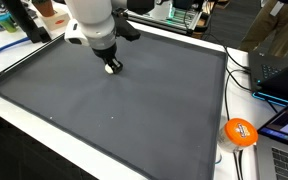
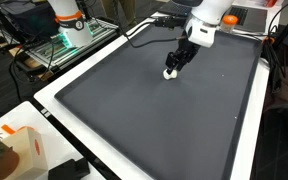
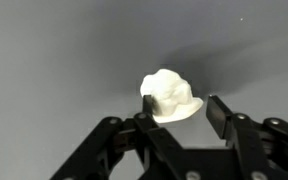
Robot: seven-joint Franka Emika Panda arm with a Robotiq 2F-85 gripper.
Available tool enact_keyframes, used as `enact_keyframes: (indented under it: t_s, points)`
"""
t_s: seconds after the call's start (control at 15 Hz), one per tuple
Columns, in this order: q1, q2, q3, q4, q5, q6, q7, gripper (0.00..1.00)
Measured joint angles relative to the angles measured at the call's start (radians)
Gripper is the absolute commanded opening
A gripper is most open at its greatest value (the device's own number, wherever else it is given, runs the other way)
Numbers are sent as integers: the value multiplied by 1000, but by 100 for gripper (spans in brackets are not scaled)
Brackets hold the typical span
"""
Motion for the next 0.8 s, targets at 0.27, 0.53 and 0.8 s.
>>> enact_keyframes:
  t_s: [0.27, 0.53, 0.8]
  points:
    - [1, 32, -6, 52, -2, -59, 8, 12]
    - [4, 51, -6, 93, -2, -114, 8, 0]
    - [7, 70, -6, 130, -3, -154, 8, 33]
